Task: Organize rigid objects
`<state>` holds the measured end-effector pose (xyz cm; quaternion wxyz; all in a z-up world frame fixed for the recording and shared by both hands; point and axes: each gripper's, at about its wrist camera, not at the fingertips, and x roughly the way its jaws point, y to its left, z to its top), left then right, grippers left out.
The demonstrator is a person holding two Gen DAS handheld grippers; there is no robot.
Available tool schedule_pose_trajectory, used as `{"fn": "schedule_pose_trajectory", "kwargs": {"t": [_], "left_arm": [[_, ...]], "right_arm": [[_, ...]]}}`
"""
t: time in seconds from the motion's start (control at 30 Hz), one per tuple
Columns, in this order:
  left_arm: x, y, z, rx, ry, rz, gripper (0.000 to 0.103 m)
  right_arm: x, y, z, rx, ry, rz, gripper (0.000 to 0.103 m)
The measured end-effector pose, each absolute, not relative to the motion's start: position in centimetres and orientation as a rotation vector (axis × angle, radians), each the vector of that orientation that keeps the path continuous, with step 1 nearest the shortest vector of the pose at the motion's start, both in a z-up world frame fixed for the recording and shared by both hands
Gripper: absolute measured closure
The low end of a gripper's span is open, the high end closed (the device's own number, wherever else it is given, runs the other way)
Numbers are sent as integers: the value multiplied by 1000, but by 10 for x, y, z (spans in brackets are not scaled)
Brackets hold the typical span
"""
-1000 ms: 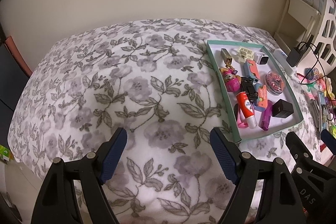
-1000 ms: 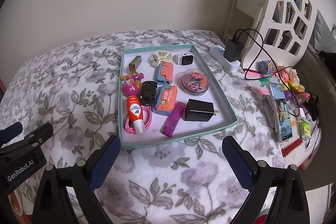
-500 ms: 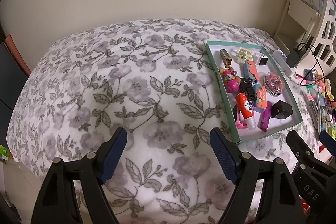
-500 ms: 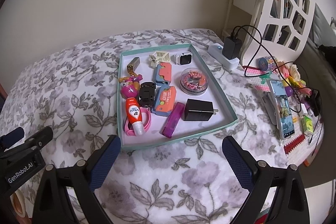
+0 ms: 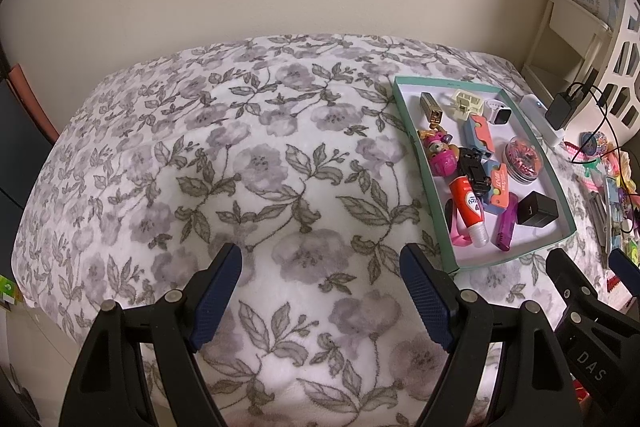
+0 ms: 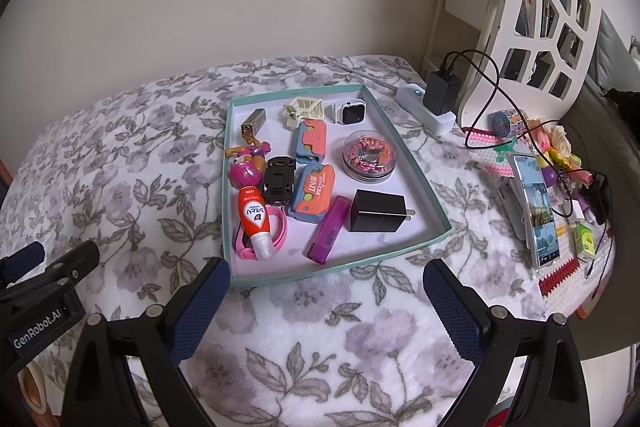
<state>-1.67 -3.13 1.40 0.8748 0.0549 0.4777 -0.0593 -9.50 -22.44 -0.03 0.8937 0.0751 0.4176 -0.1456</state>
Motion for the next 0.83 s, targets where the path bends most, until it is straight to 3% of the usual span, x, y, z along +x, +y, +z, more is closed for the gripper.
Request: {"fn": "schedule_pose_trajectory", "kwargs": {"t": [0.83], "left_arm": [[-16, -32, 12, 102, 1002, -118, 21]], "right_arm": [[-93, -229, -4, 159, 878, -305, 4]]}}
